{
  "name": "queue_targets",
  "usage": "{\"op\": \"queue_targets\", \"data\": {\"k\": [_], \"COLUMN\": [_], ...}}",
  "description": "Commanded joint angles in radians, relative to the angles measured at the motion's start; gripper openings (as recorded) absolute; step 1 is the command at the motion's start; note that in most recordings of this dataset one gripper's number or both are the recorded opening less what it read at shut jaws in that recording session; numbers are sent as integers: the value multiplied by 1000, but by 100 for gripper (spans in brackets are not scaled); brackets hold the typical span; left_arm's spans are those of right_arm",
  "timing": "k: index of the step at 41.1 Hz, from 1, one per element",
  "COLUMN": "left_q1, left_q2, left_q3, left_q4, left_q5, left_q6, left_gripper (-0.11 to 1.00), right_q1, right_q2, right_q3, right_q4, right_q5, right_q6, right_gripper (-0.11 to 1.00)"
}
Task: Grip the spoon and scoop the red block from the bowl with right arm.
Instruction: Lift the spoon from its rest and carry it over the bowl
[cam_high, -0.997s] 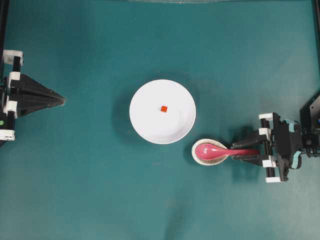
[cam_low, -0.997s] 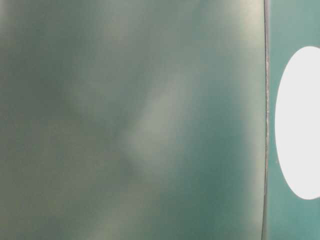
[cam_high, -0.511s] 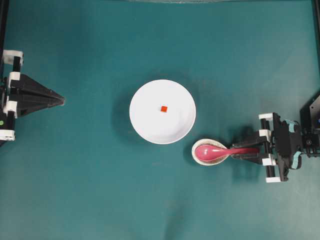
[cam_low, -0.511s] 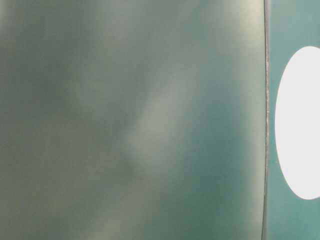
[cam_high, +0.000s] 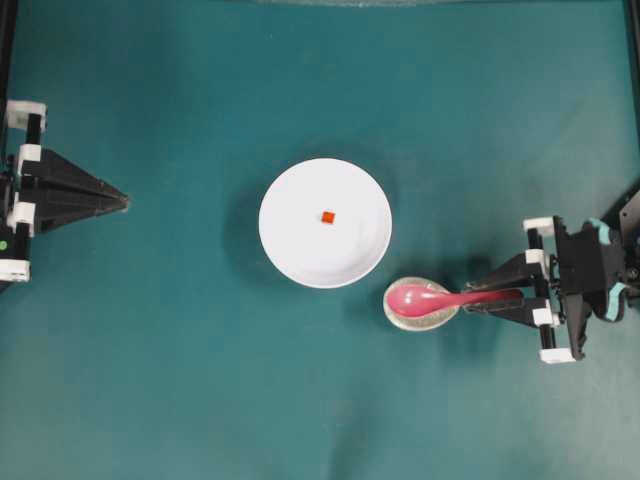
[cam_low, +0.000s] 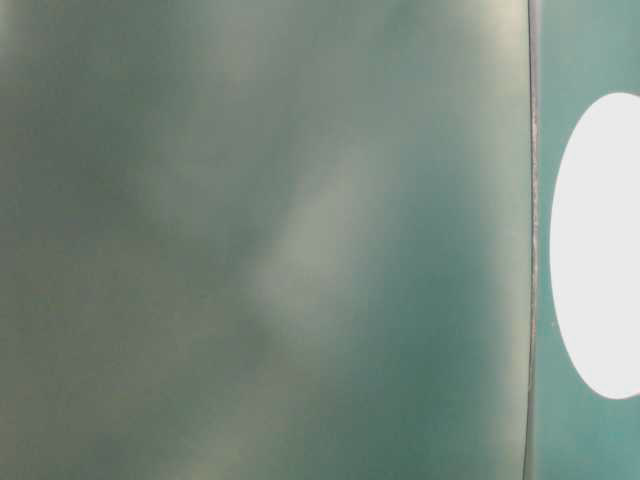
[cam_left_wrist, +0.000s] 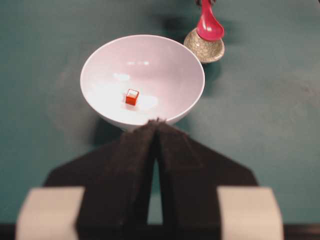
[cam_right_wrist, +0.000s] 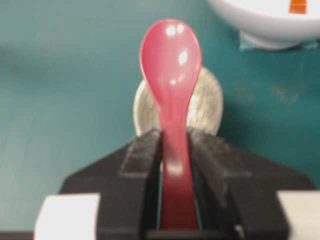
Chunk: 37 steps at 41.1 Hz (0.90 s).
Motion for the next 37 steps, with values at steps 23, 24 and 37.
{"op": "queue_targets", "data": {"k": [23, 24, 37], "left_q1": [-2, -2, -3], "left_q2": [8, 8, 8], "left_q3": [-18, -18, -18], "left_q4": [2, 2, 2], "left_q5": [-3, -3, -6], "left_q6": [-2, -2, -2], "left_gripper": [1, 1, 1], "right_q1": [-268, -288, -462], "right_q2": [-334, -337, -342], "right_q3": [-281, -302, -492], "right_q4": [-2, -2, -2], "right_q5": [655, 699, 1029], "right_q6": [-235, -249, -261], "right_gripper": [25, 25, 25]}}
